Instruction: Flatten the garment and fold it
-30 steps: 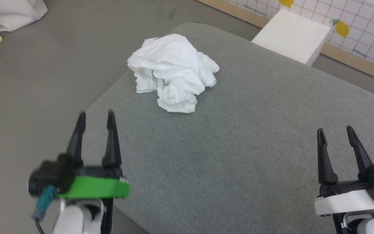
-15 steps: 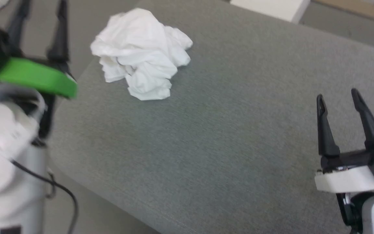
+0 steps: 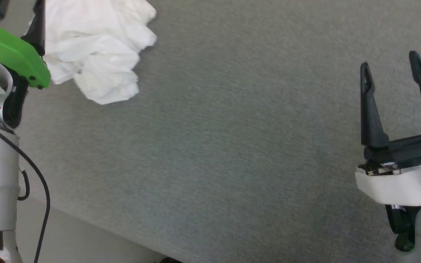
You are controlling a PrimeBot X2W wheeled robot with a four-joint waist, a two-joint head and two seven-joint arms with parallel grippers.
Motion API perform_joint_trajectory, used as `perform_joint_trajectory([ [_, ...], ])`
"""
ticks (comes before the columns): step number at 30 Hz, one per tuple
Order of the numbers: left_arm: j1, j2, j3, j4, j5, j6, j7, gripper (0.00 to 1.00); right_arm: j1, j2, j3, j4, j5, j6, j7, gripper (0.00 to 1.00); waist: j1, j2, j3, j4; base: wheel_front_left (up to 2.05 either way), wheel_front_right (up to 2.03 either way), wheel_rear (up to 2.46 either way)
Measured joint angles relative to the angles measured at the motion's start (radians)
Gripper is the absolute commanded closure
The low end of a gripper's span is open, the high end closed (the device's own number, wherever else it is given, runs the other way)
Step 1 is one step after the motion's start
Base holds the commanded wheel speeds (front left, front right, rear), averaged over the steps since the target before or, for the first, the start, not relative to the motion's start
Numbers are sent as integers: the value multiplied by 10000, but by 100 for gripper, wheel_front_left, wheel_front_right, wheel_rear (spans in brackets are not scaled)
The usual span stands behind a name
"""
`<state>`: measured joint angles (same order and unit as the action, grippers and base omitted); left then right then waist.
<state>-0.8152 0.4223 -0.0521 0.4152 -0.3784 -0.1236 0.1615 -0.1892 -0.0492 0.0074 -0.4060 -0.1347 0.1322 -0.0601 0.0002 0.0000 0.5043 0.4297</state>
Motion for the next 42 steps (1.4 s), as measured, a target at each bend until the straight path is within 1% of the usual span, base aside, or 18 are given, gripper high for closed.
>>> perform_joint_trajectory([
  [3, -123, 82, -236, 430, -184, 0, 151, 0, -140, 0, 56, -132, -77, 0, 86, 0, 0, 0, 445, -234, 0, 0, 0],
  [13, -156, 585, -1231, 1900, -86, -33, 1143, 0, -296, -2, 224, -176, -115, 0, 130, 0, -1, 0, 1490, -926, 0, 0, 0],
  [14, -156, 606, -1252, 1990, -88, -33, 1237, 14, -325, -2, 228, -176, -115, 0, 130, 0, -1, 0, 1534, -984, 0, 0, 0],
  [15, -154, 639, -1250, 2096, -88, -33, 1296, 60, -359, -2, 228, -169, -113, 0, 130, 0, -1, 0, 1581, -1057, 0, 0, 0],
  [16, -156, 685, -1231, 2144, -90, -33, 1275, 100, -366, 0, 226, -159, -100, 0, 128, 0, -1, 1, 1613, -1126, 0, 0, 0],
  [21, -141, 846, -1202, 2284, -86, 29, 897, 100, -365, -2, 90, -33, 52, 0, -15, 0, -1, 0, 1524, -1345, 0, 0, 0],
  [25, -131, 961, -980, 2236, -63, 351, 150, 100, -352, -4, -46, 167, 230, 0, -209, 0, -1, 1, 1176, -1399, 0, 0, 0],
  [28, -170, 1258, -794, 2109, 132, 635, -589, 100, -332, -2, -92, 374, 424, 0, -389, 0, -1, 0, 809, -1410, 0, 0, 0],
  [30, -290, 1482, -669, 2000, 249, 679, -903, 100, -297, -2, -127, 529, 587, 0, -525, 0, -2, 0, 510, -1426, 0, 0, 0],
  [36, -989, 1687, -479, 1532, 228, 761, -1250, 100, 24, -2, -437, 922, 1072, 0, -911, 0, -2, 0, -419, -1481, 0, 0, 0],
  [42, -1819, 1733, -627, 880, 192, 717, -1022, 100, 471, -2, -878, 1333, 1526, 0, -1267, 0, -3, 0, -1423, -1548, 0, 0, 0],
])
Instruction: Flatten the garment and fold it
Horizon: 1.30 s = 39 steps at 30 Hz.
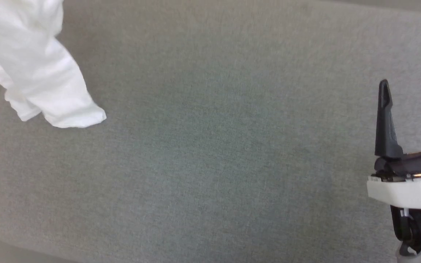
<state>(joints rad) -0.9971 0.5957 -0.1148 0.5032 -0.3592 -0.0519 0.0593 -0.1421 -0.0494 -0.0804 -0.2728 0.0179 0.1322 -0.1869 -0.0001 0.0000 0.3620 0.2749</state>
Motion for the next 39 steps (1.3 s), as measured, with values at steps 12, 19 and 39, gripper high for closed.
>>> perform_joint_trajectory([
  [12, -2020, -1126, -681, -1967, -479, -159, 1131, 100, 964, -4, -846, 466, 744, 0, -431, 0, 0, 0, -2036, -379, 0, 0, 0],
  [19, -2963, -2516, -1210, -2721, -1012, 17, 1718, 100, 1244, -2, -1160, 621, 980, 0, -527, 0, 0, 0, -2821, -799, 0, 0, 0],
  [39, 313, -5264, -2980, -2826, -2644, 926, 1741, 100, 1246, -6, -1517, 989, 1156, 0, -688, 0, 0, 1, -3282, -2309, 0, 0, 0],
])
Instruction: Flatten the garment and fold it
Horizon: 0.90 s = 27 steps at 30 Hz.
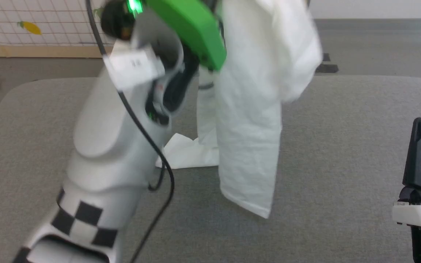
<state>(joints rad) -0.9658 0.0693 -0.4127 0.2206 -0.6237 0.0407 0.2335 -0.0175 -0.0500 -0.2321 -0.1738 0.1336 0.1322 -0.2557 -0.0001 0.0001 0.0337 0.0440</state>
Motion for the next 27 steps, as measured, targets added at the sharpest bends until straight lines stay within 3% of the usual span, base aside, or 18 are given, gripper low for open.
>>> perform_joint_trajectory([
  [9, 3191, -146, -1179, 1411, -602, 750, -1569, 100, -40, 0, 397, 29, -2, 0, 0, 0, 0, 0, 490, -600, 0, 0, 0],
  [17, 3596, -176, -2539, 3824, -163, 752, -2383, 100, -305, 0, 790, 261, -10, 0, 0, 0, 0, 0, 1088, -1060, 0, 0, 0],
  [18, 3582, -173, -2562, 3990, -134, 746, -2493, 84, -316, 0, 792, 274, -15, 0, 0, 0, 0, 0, 1151, -1087, 0, 0, 0],
  [19, 3540, -171, -2564, 4151, -111, 736, -2665, 27, -336, 2, 786, 284, -17, 0, 0, 0, 0, 0, 1229, -1112, 0, 0, 0],
  [20, 3473, -171, -2543, 4217, -123, 692, -2844, 0, -359, 0, 769, 291, -19, 0, 0, 0, 0, 0, 1298, -1124, 0, 0, 0],
  [27, 2970, -86, -1885, 3616, -462, 380, -4220, 0, -424, 0, 690, 397, -36, 0, -2, 0, 0, 0, 1283, -948, 0, 0, 0],
])
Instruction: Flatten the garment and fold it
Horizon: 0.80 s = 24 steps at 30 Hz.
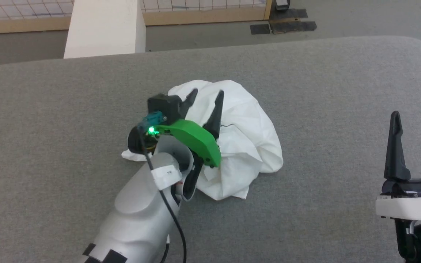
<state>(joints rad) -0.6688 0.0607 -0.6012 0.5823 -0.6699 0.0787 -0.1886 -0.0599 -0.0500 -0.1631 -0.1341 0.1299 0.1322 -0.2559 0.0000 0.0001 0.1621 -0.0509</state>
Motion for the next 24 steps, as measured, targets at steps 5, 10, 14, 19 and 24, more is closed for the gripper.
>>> perform_joint_trajectory([
  [5, 412, 851, 564, -1820, 249, 215, -556, 0, 68, 0, -86, 84, -2, 0, 2, 0, 0, 0, -328, 244, 0, 0, 0],
  [10, 2300, 2243, 1231, -4238, 1103, 918, -679, 0, 442, 0, -100, 125, 4, 0, 2, 0, 0, -1, -602, 546, 0, 0, 0],
  [14, 4236, 2638, 2169, -6232, 1779, 1444, -685, 0, 701, 2, -15, 105, 10, 0, 2, 0, 0, 0, -700, 738, 0, 0, 0],
  [19, 6407, 2316, 3317, -7848, 2309, 1730, -686, 0, 1064, 0, 25, -23, 38, 0, 21, 0, 0, -1, -698, 895, 0, 0, 0],
  [24, 7349, 1674, 4015, -8192, 2644, 1377, -686, 0, 1143, -6, 449, -374, -35, 0, 389, 0, 0, 0, -534, 1097, 0, 0, 0],
])
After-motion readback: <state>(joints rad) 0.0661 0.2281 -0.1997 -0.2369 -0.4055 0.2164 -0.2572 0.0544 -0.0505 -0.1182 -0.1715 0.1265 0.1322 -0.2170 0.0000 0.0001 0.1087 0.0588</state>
